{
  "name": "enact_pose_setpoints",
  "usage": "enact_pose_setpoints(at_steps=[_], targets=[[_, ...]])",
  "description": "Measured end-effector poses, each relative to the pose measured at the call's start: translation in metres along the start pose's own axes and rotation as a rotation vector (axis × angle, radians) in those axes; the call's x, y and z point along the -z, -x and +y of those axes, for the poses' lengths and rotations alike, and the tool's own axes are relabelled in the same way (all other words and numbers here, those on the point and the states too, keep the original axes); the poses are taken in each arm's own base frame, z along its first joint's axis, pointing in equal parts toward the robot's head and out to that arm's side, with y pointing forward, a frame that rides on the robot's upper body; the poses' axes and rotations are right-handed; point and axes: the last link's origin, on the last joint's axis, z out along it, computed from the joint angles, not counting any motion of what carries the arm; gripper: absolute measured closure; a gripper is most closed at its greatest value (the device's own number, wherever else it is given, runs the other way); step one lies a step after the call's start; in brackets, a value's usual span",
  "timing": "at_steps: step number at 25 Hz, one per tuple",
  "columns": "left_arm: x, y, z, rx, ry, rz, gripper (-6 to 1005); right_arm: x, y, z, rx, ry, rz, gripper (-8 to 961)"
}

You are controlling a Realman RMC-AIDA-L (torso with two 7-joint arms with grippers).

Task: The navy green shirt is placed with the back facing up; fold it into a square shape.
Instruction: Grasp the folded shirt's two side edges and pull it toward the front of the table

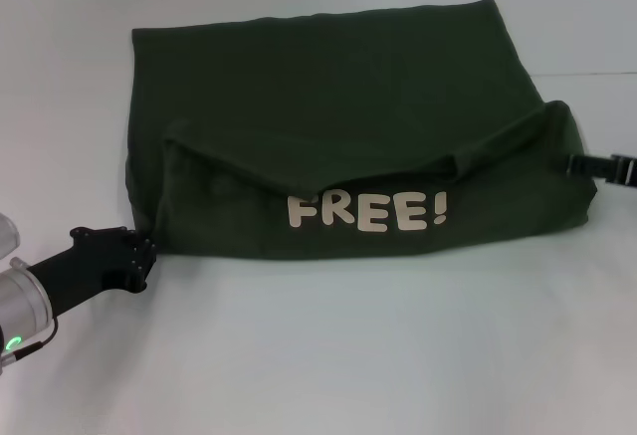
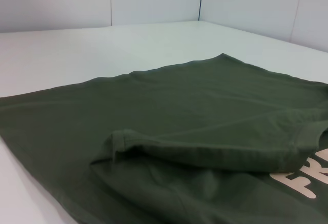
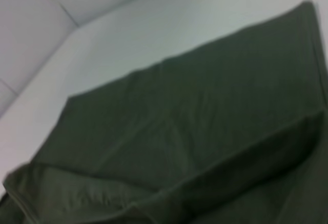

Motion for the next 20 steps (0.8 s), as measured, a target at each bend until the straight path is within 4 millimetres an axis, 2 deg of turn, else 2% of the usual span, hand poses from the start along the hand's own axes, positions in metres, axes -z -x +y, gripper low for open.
enact_pose_setpoints(at_steps=[6, 11, 16, 20], targets=[[0.0, 0.0, 0.0, 0.0, 0.001, 0.0, 946, -0.003, -0.009, -0.002, -0.002, -0.021, 0.049, 157], [-0.001, -0.001, 0.001, 0.0, 0.004, 0.001, 945, 0.005, -0.017, -0.007, -0.013, -0.027, 0.051, 174], [-0.003, -0.002, 0.002, -0.001, 0.008, 0.005, 945, 0.02, -0.013, -0.009, -0.028, -0.001, 0.011, 192], [-0.002, -0.001, 0.002, 0.002, 0.007, 0.003, 945, 0.022, -0.015, -0.011, -0.034, -0.002, 0.02, 203]])
